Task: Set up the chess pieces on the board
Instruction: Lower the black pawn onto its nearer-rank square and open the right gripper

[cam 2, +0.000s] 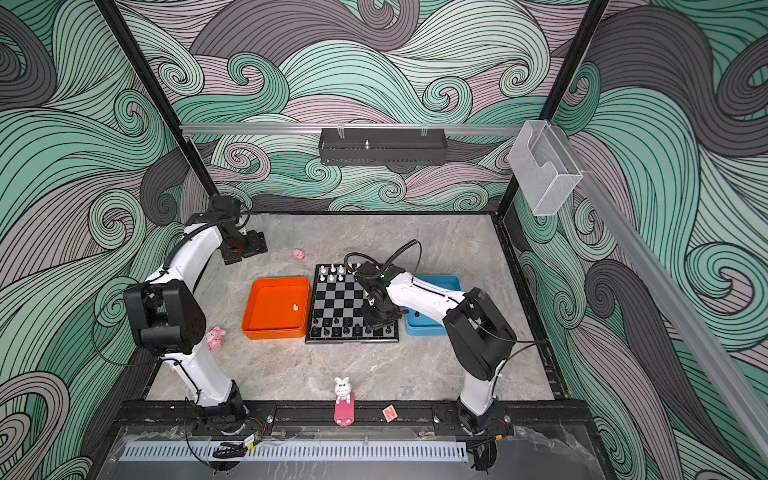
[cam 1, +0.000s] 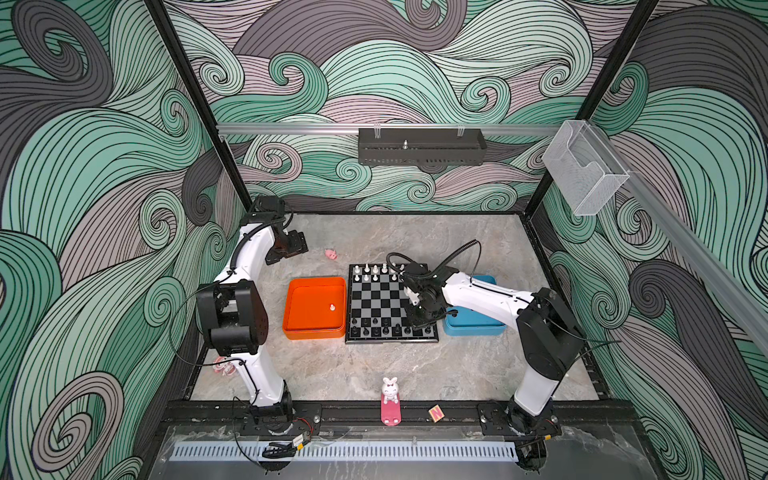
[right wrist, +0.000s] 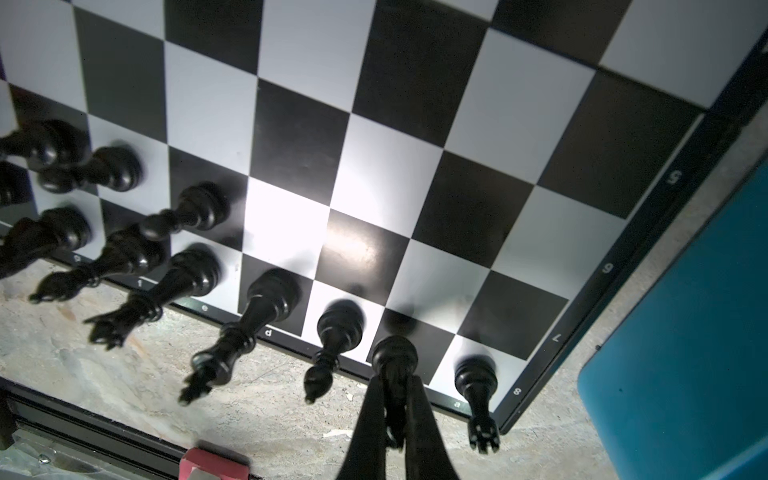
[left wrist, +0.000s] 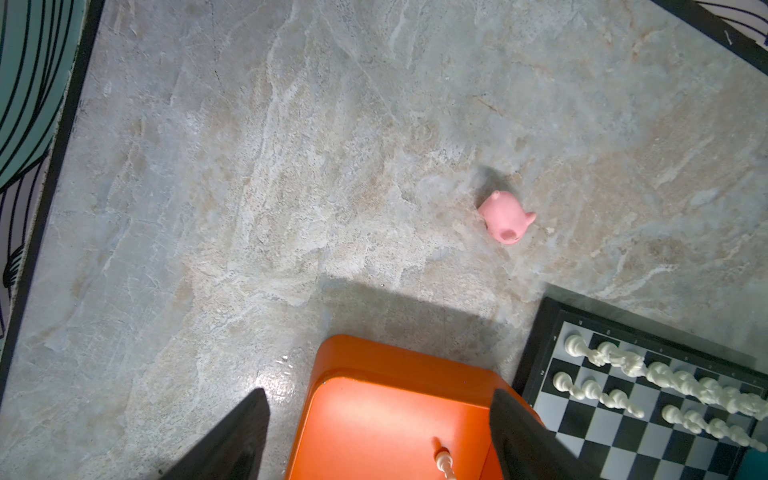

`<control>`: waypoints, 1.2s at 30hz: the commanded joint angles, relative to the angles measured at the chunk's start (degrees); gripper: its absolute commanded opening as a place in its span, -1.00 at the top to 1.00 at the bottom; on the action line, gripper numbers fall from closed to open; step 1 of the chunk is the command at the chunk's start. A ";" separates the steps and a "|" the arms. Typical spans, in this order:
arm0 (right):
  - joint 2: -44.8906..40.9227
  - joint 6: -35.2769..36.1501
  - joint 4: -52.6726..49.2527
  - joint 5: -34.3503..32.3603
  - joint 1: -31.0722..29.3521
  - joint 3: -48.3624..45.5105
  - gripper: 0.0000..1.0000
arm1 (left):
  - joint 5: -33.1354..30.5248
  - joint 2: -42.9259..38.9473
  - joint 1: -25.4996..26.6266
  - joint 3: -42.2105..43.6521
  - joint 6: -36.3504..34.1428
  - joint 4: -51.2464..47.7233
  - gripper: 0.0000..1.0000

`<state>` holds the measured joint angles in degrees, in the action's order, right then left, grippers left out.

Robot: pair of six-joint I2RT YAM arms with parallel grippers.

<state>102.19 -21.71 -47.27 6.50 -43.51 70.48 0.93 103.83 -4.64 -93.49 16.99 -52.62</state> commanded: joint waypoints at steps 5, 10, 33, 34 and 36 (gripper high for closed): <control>0.56 -0.78 -0.43 -0.10 -0.37 -0.78 0.93 | 1.37 1.09 -0.18 0.11 0.66 0.32 -0.71; 0.82 -0.79 -0.39 0.02 -0.35 -1.13 0.92 | 1.87 1.39 -0.17 0.15 0.58 0.24 -0.71; 1.36 -0.87 -0.45 0.33 -0.74 -1.84 0.80 | 3.11 1.64 -0.10 0.14 0.39 0.24 -0.71; 1.39 -0.87 -0.46 0.33 -0.82 -1.79 0.77 | 3.27 1.64 -0.10 0.15 0.41 0.24 -0.71; 1.30 -0.96 -0.50 0.27 -0.88 -1.70 0.72 | 3.55 1.68 -0.10 0.15 0.34 0.28 -0.71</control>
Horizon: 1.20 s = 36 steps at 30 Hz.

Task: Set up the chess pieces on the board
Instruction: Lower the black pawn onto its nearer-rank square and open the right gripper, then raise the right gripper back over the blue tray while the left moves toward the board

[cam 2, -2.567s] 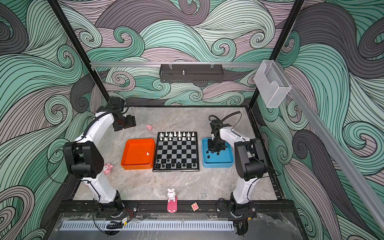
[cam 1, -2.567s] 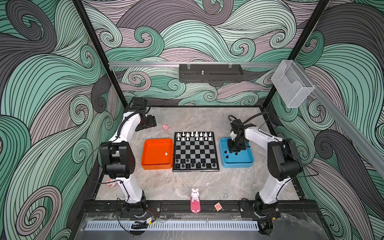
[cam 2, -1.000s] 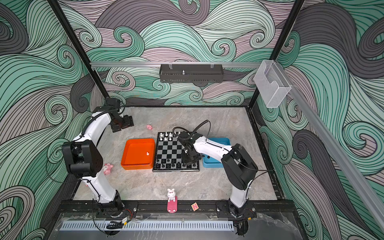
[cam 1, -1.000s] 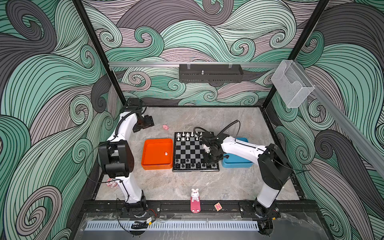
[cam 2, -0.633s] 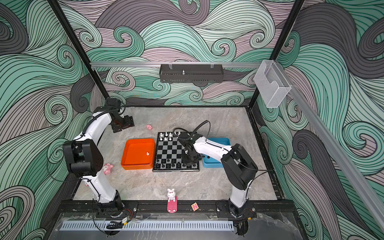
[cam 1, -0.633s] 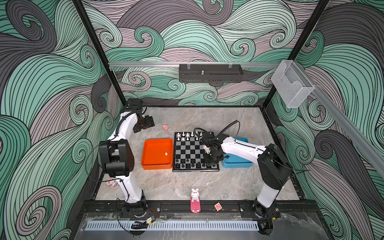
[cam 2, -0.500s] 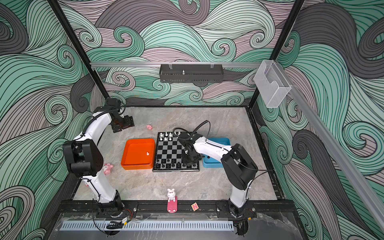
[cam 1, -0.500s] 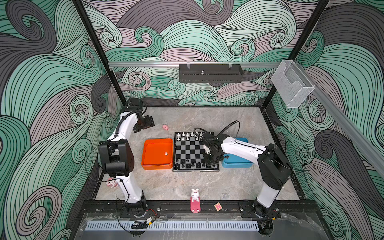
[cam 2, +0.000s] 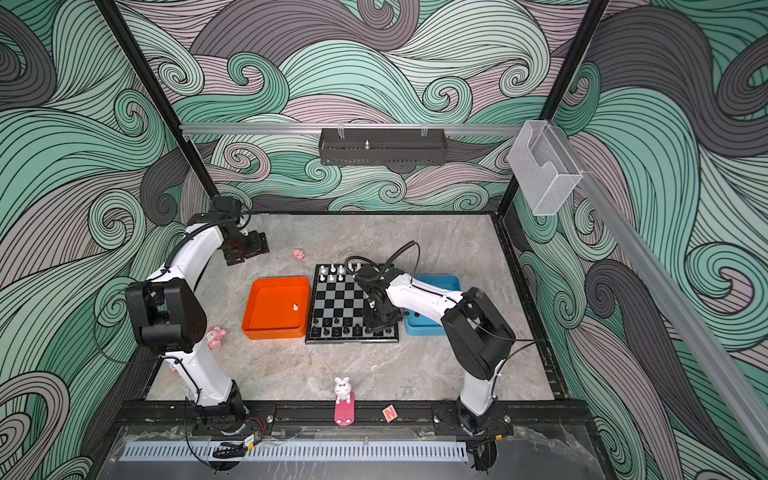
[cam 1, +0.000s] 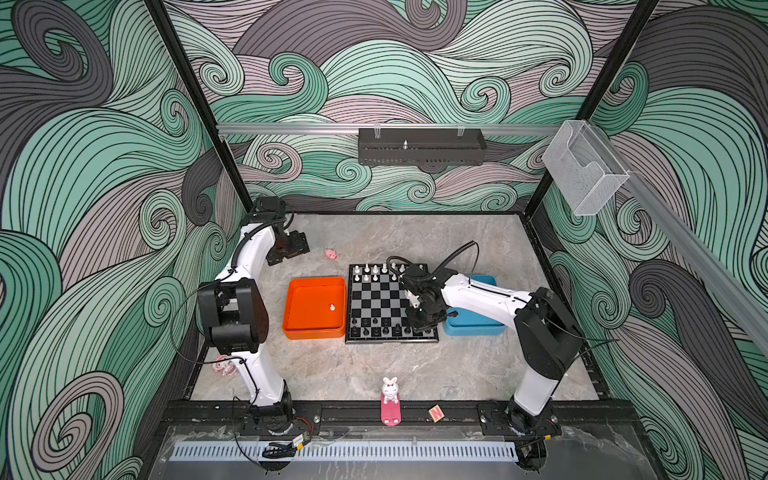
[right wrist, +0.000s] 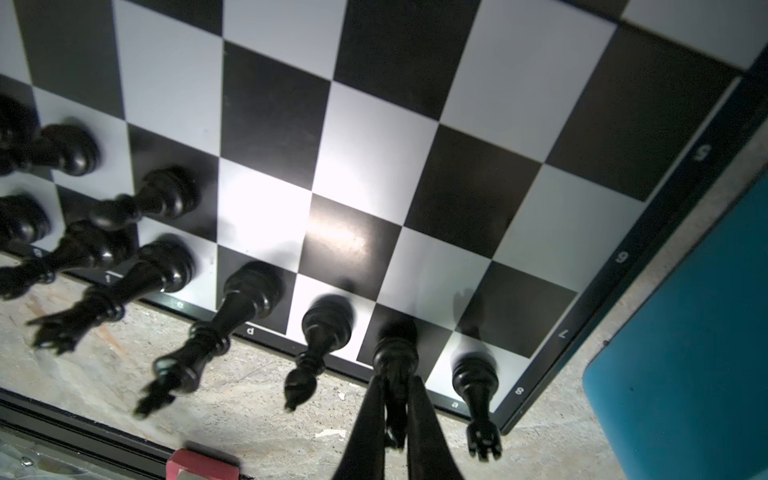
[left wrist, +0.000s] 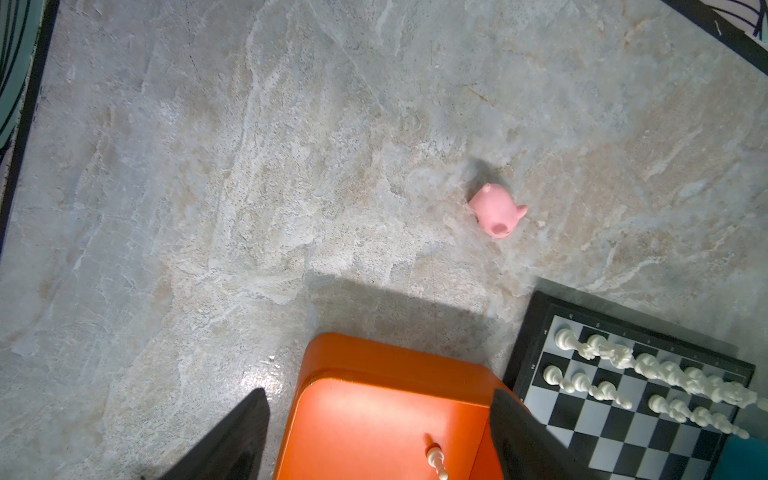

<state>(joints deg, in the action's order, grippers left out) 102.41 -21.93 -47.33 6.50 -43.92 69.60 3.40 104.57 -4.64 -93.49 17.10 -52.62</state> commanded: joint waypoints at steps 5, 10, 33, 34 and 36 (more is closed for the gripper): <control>1.08 -0.74 -0.61 0.19 -0.66 -0.68 0.68 | 1.43 0.96 -0.10 0.15 0.21 0.37 -0.71; 0.86 -0.72 -0.90 0.30 -0.81 -0.43 0.65 | 1.79 0.97 -0.10 0.15 0.22 0.41 -0.71; -3.57 0.84 -6.51 -3.59 -0.55 5.78 0.29 | 1.88 0.54 -0.10 0.33 0.47 0.42 -0.73; -3.96 1.09 -6.78 -3.81 -0.03 6.23 0.26 | 1.92 0.54 -0.10 0.33 0.50 0.41 -0.73; -5.17 1.44 -6.91 -3.74 1.95 7.01 0.19 | 2.05 0.46 -0.10 0.33 0.56 0.30 -0.73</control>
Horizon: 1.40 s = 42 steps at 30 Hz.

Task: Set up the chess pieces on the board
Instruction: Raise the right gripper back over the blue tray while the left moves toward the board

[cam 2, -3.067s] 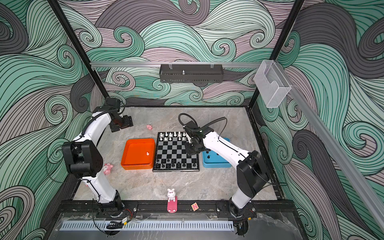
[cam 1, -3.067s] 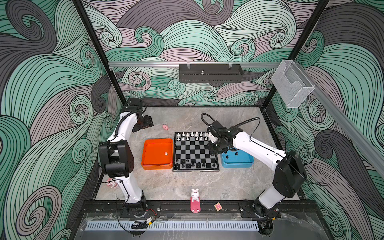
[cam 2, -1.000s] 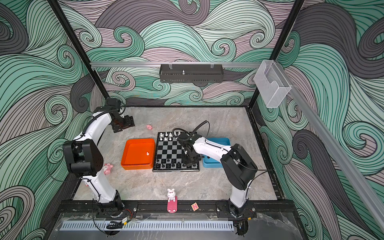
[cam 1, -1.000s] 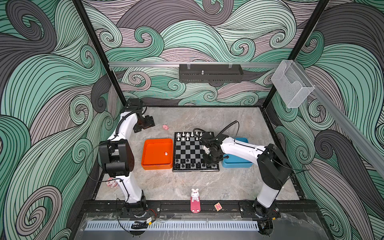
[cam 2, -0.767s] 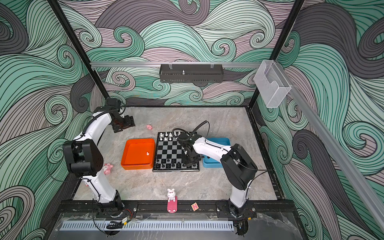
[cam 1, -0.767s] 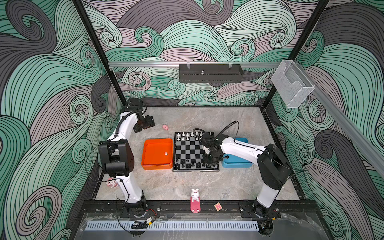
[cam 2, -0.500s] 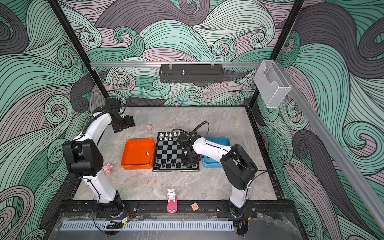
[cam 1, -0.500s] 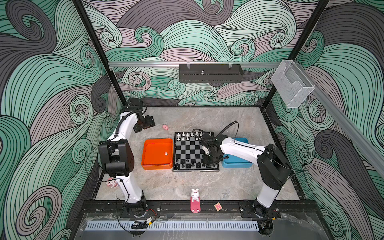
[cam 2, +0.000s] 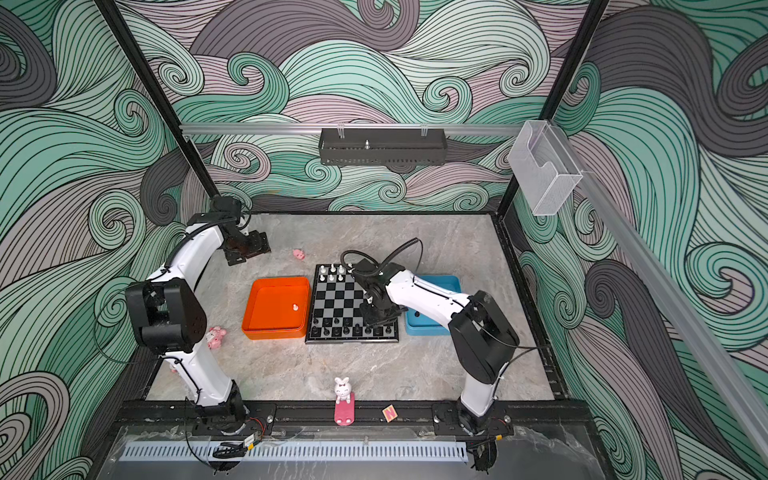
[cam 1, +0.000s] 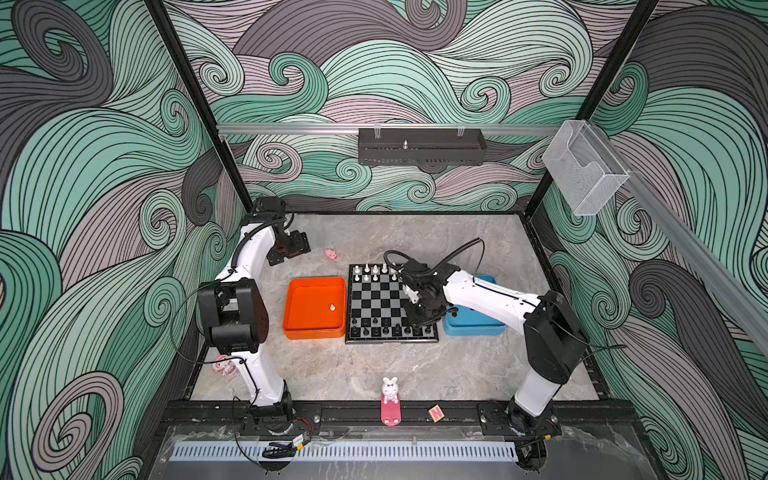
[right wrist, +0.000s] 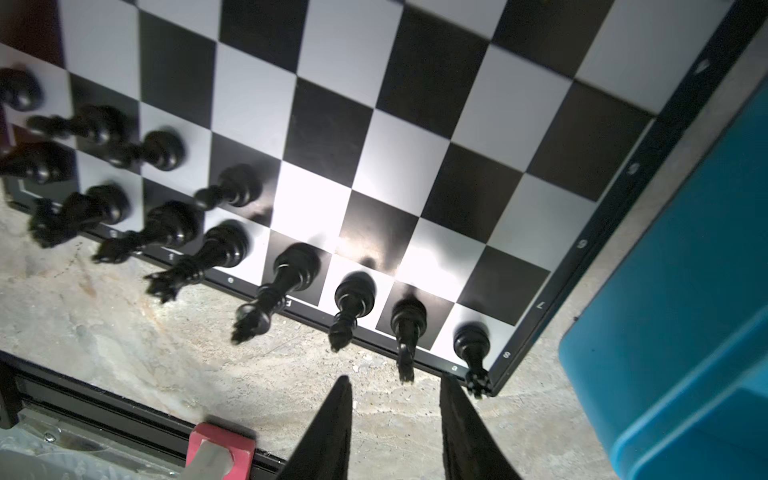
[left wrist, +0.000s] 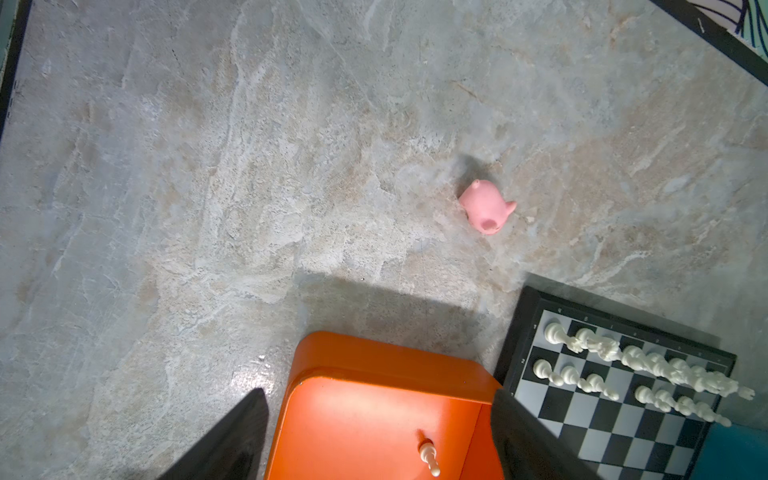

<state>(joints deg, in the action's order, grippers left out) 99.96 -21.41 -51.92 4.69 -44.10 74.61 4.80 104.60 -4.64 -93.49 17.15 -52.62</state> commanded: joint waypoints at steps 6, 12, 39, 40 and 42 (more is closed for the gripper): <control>-5.54 3.05 -1.75 -1.44 11.67 3.66 -0.43 | -0.65 -1.14 -0.01 1.23 -0.12 0.97 -0.73; -6.53 6.37 -0.31 -2.06 21.86 2.71 -0.86 | -5.61 -2.38 5.93 0.34 -2.10 -0.01 -0.73; 4.85 9.19 4.62 -1.59 36.54 -5.96 -0.08 | 5.94 0.51 27.67 -0.74 -7.90 4.02 -0.71; 5.27 9.24 4.64 -1.49 36.54 -5.96 -0.01 | 5.86 0.58 27.67 -0.56 -7.92 4.02 -0.71; 5.91 9.19 4.72 -1.28 36.58 -5.95 0.09 | 5.68 0.87 27.67 -0.37 -8.03 4.02 -0.71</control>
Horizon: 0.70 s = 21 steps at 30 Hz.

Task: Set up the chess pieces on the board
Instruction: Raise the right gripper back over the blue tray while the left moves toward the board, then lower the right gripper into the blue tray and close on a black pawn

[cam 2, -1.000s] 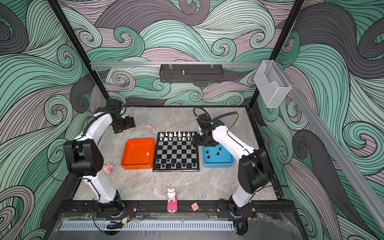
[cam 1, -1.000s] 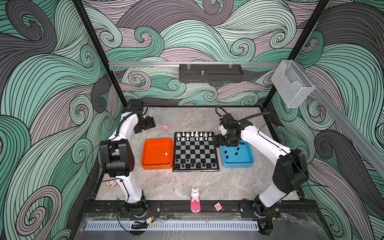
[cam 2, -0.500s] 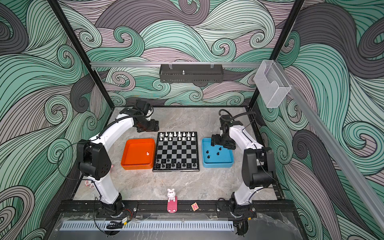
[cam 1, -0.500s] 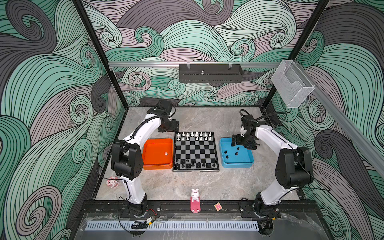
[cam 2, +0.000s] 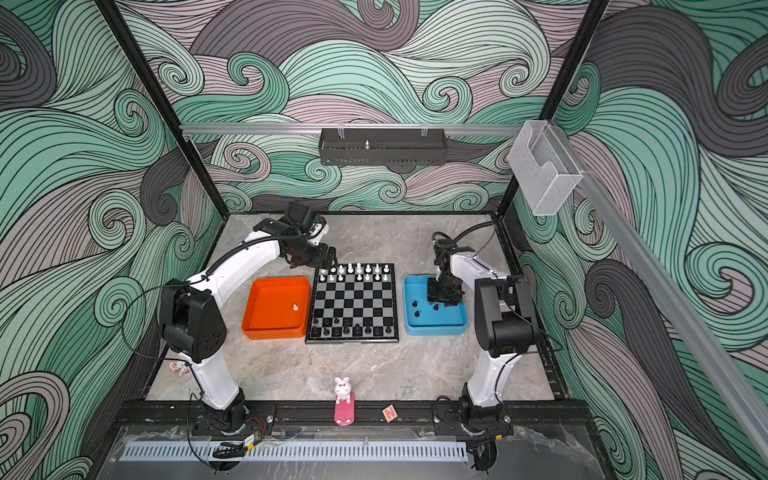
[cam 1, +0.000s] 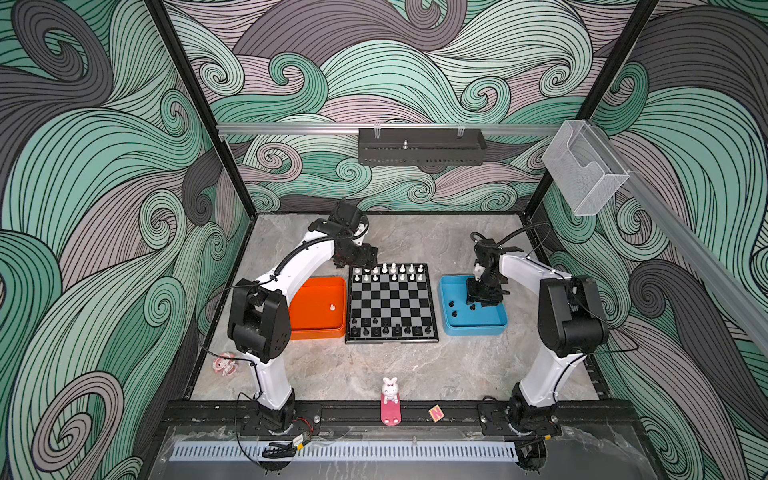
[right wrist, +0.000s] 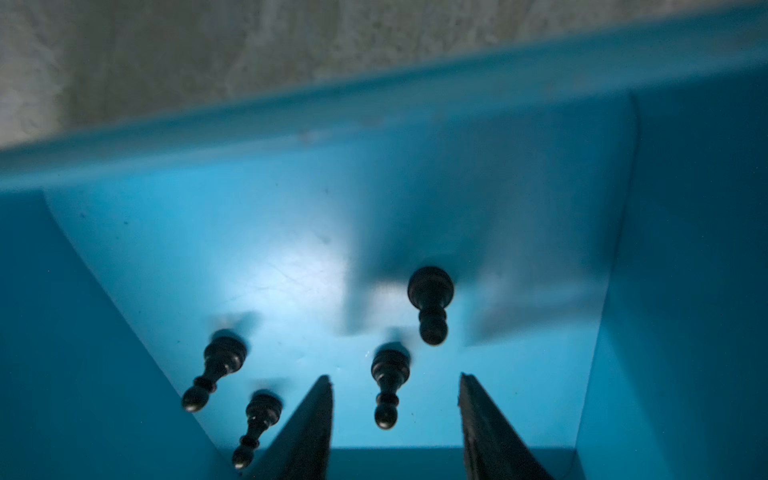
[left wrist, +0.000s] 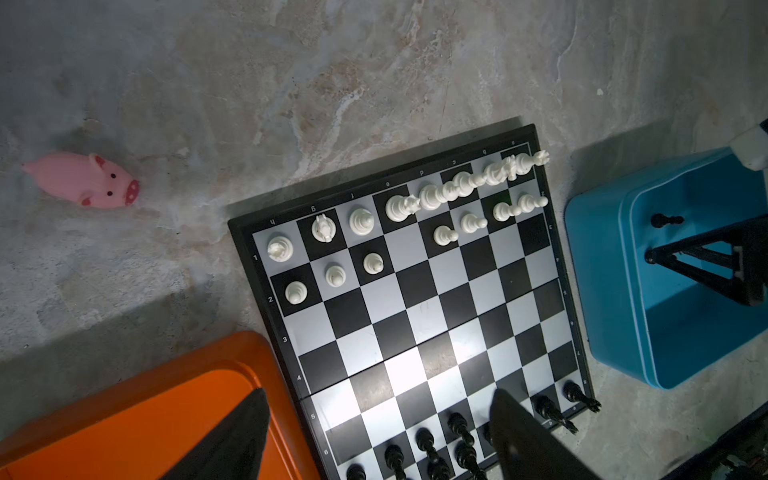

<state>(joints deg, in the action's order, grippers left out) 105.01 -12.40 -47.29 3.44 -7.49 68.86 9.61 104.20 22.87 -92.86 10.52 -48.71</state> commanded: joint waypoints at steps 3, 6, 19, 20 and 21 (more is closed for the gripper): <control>1.07 0.27 0.33 0.30 -0.07 -0.56 0.21 | 0.70 1.53 0.15 -1.01 -1.52 0.02 -0.71; 1.01 0.29 0.34 0.34 -0.07 -0.82 0.28 | 0.59 1.86 0.15 -0.96 -1.39 -0.01 -0.71; 1.00 0.54 0.36 1.20 -0.16 -1.29 0.54 | 0.45 2.67 0.15 -0.95 -1.18 -0.25 -0.71; 1.17 0.54 0.36 1.22 -0.16 -1.19 0.55 | 0.50 2.70 0.15 -0.92 -1.18 -0.25 -0.71; 1.29 0.63 0.35 1.25 -0.24 -1.10 0.56 | 0.50 2.72 0.15 -0.92 -1.17 -0.36 -0.71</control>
<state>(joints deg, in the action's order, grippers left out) 105.82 -12.32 -46.28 4.08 -7.49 67.96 9.65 106.10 22.87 -92.86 9.80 -48.64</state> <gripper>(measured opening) 0.223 0.855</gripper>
